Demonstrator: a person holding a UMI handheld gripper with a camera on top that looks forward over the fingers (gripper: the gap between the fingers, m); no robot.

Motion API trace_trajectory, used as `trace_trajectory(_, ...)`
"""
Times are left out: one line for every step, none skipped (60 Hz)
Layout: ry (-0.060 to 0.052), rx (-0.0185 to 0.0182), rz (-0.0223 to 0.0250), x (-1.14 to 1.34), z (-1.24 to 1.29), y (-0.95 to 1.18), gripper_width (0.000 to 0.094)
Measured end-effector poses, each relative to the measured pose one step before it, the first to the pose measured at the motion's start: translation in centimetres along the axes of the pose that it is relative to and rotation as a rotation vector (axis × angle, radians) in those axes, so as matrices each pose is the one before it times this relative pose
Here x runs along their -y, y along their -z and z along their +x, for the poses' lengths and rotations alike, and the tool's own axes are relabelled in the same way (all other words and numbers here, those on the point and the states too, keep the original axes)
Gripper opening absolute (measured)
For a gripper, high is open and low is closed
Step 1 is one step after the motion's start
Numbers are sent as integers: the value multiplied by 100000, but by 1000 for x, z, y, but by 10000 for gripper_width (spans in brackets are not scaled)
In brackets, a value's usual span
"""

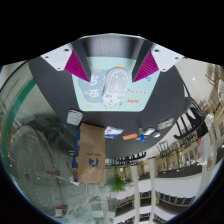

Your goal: Arrange mouse

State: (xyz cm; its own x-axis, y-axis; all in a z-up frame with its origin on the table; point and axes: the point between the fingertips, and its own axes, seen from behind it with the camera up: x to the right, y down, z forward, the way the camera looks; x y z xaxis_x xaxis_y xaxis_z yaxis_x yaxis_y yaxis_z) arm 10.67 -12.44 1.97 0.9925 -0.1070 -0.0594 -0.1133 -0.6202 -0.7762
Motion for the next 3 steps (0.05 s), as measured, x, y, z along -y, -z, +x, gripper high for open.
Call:
trace_trajectory(-336, 765, -102, -297, 146, 617, 846)
trace_trajectory(-56, 359, -88, -291, -12, 789, 846)
trace_trajectory(25, 458, -89, -375, 15, 699, 846)
